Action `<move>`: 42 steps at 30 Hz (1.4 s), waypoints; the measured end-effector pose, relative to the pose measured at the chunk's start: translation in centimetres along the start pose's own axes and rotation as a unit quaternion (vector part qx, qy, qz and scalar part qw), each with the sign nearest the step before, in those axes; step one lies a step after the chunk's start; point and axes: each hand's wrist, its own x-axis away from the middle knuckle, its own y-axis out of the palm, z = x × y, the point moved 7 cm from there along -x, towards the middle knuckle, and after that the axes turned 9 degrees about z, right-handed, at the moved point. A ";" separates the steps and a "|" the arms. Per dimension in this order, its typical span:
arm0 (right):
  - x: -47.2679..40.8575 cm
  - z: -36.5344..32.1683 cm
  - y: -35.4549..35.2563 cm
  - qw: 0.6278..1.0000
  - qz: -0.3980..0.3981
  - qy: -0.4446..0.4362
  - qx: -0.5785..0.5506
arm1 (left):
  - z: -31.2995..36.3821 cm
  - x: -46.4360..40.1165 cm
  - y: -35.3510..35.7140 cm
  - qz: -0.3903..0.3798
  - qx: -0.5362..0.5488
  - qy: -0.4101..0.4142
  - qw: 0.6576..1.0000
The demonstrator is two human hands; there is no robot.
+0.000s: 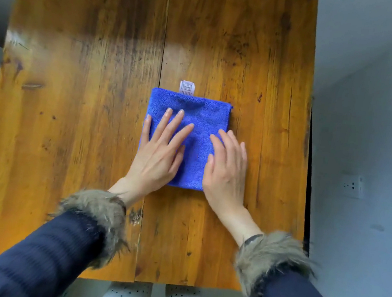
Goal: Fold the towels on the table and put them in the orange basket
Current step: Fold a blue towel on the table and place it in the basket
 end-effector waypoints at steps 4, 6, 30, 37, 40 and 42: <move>-0.3 -0.1 2.8 0.990 -0.090 -0.064 0.088 | -1.8 -1.3 -0.6 0.023 -0.036 0.041 0.998; -1.7 0.7 3.8 0.984 -0.111 -0.058 0.124 | -2.4 -2.1 -0.1 0.008 -0.045 0.047 0.998; -0.8 4.2 1.4 0.807 -0.170 0.542 -0.162 | -9.1 0.4 -1.8 -0.081 0.261 -0.422 0.864; -1.3 4.5 2.3 0.777 -0.244 0.544 -0.201 | -8.1 1.5 -0.9 -0.078 0.344 -0.454 0.818; -0.7 4.5 2.6 0.771 -0.299 0.531 -0.184 | -7.3 3.3 -1.5 -0.070 0.370 -0.469 0.799; -0.1 4.1 2.7 0.770 -0.328 0.517 -0.178 | -7.0 5.1 -1.7 -0.072 0.408 -0.494 0.764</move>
